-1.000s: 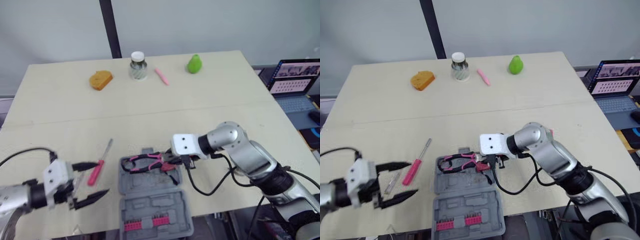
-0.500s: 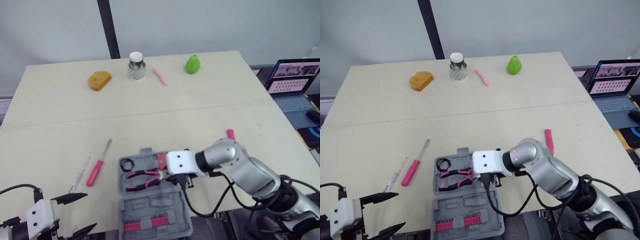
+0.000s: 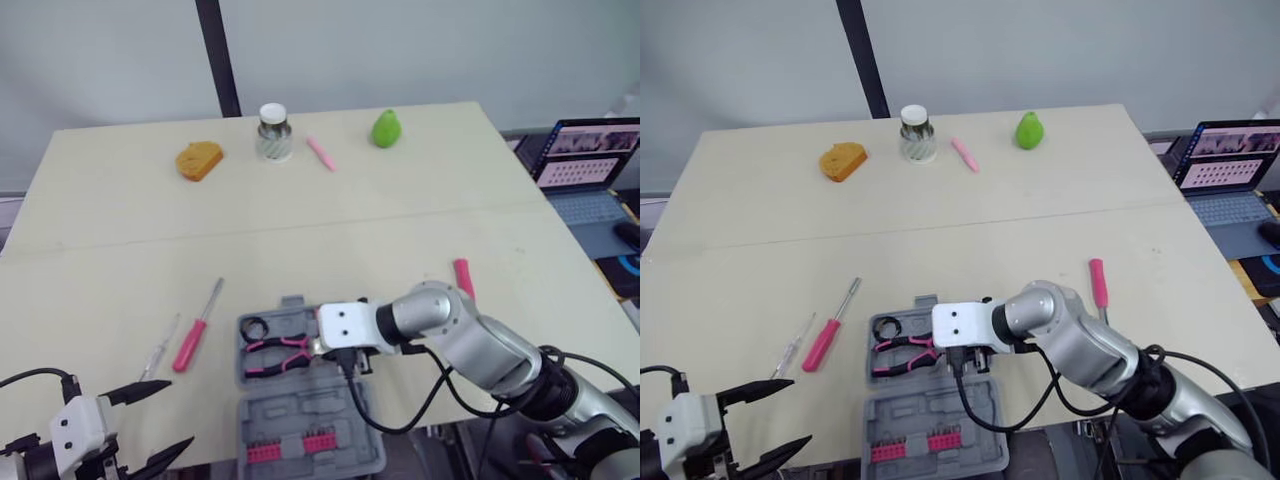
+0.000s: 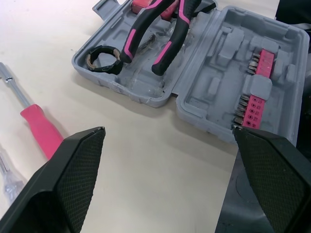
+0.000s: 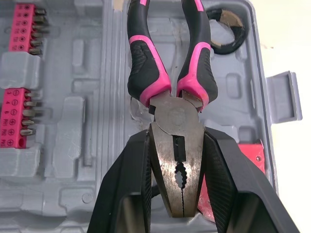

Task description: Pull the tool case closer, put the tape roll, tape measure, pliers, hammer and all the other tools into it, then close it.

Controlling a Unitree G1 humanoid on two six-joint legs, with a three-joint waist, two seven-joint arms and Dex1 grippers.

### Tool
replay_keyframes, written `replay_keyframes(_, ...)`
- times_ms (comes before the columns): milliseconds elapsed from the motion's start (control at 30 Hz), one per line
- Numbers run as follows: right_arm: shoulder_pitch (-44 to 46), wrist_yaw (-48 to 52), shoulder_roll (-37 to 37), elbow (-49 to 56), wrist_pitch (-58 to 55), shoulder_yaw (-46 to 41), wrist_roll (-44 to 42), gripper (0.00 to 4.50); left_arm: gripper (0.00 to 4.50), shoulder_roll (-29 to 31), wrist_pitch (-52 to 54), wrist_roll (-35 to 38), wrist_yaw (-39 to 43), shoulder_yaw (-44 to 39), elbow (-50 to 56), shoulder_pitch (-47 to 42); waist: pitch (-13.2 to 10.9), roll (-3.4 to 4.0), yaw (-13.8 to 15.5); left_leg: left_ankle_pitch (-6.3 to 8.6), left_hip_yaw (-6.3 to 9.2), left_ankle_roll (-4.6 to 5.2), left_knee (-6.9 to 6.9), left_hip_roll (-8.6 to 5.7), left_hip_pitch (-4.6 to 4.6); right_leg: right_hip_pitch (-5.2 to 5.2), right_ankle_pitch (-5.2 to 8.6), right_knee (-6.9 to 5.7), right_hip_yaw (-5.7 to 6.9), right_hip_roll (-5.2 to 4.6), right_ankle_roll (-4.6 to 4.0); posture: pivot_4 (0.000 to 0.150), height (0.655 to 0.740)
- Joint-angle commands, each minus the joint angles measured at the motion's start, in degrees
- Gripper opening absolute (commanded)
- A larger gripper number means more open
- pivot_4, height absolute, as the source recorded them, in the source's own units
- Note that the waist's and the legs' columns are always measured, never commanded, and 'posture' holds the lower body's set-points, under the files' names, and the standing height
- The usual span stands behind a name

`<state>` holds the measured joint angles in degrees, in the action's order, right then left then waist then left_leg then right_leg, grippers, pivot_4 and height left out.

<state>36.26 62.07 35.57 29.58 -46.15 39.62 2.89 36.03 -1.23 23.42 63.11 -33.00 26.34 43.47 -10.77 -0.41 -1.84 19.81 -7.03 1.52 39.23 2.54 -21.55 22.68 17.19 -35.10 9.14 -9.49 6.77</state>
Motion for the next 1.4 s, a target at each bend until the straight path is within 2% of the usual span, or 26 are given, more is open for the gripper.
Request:
replay_keyframes(33,0.6,-0.7,-0.4,0.9,1.5,0.5,0.6,0.97,4.5,-0.1,-0.8,0.4,-0.2,0.0,0.7,0.7,0.0,0.0,0.0,0.0,-0.01,0.0,0.0,0.01,0.0,0.0,0.0,-0.01,0.0,0.02,0.0,0.15,0.74)
replay_keyframes(633,0.0,-2.8,-2.4,-2.3,3.3,3.8,3.6,0.97,4.5,0.0,-0.2,0.6,-1.1,-0.1,1.6,1.4,0.0,0.0,0.1,0.01,-0.03,-0.01,0.0,0.04,0.0,0.02,0.01,0.0,0.0,0.03,-0.02,0.15,0.74)
replay_keyframes(1400,0.1,-2.7,-5.1,-4.6,4.9,3.5,4.8,0.97,4.5,0.0,-0.1,-0.1,-2.2,0.7,1.4,1.1,0.0,-0.01,0.0,0.0,-0.05,-0.03,0.0,0.08,0.0,0.05,0.02,-0.01,0.0,0.06,-0.06,0.15,0.74)
